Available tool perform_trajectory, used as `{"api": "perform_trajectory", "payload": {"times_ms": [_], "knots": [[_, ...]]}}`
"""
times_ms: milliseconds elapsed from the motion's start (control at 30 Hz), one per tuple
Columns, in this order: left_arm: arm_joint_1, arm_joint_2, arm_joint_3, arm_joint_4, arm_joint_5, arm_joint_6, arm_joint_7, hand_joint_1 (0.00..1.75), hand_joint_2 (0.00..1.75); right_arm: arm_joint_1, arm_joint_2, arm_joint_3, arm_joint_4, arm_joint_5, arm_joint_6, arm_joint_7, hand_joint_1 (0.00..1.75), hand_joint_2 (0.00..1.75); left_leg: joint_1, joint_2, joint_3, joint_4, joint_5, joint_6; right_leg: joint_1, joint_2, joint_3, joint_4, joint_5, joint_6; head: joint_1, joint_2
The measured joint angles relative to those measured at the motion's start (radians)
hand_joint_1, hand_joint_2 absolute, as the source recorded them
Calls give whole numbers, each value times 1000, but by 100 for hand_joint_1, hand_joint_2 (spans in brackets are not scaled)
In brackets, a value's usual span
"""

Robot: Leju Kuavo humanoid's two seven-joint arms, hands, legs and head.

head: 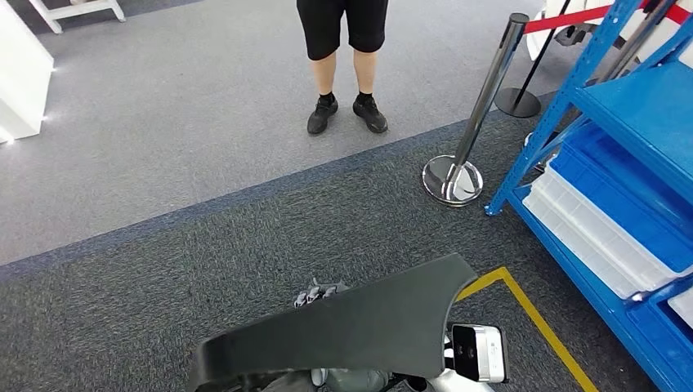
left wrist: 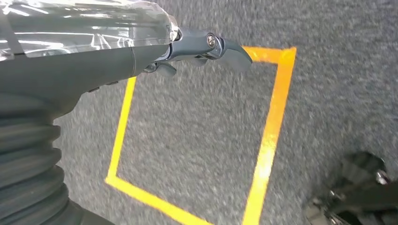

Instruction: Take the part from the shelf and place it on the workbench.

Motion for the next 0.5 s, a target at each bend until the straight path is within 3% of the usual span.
{"api": "perform_trajectory", "payload": {"times_ms": [33,100,167,200,267,333,400,467,500], "knots": [[1,-1,1,0,-1,-1,0,0,175,-1,-2,2,0,-1,-1,0,175,175,3,-15,0,6,-3,-3,-3,4,13,-41,36,3,0,0],[1,-4,2,0,-2,-3,-1,0,175,-5,-4,4,0,-2,-2,0,175,175,8,-42,-5,26,-14,-15,-11,40,62,-162,101,8,0,0],[0,-5,3,0,-2,-4,-2,0,175,-6,-5,6,0,-2,-3,0,175,175,11,-65,-16,41,-22,-27,-13,71,87,-221,117,4,0,0],[1,-4,4,0,-2,-4,-2,0,175,-8,-6,7,0,-2,-3,0,175,175,13,-75,-22,43,-22,-34,-11,73,88,-223,114,-1,0,0],[7,-4,6,0,-2,-5,-2,0,175,-11,-6,9,-1,-3,-3,0,175,175,17,-82,-26,42,-21,-43,-9,52,90,-228,117,-16,0,0],[8,-4,7,0,-2,-8,-4,0,175,-15,-5,13,-1,-3,-4,0,175,175,16,-39,-46,85,-46,-52,-9,26,97,-237,118,-29,0,0],[3,-4,8,0,-2,-11,-6,0,175,-16,-6,16,-2,-3,-7,0,175,175,17,18,-102,200,-102,-59,-4,-3,101,-240,116,-37,0,0],[1,-6,8,0,-2,-15,-6,0,175,-16,-6,19,-2,-3,-10,0,175,175,20,36,-158,307,-138,-61,3,-31,102,-240,112,-40,0,0],[2,-7,8,0,-4,-16,-6,0,175,-16,-6,20,-2,-3,-12,0,175,175,21,39,-163,314,-130,-60,5,-44,104,-240,110,-41,0,0]]}}
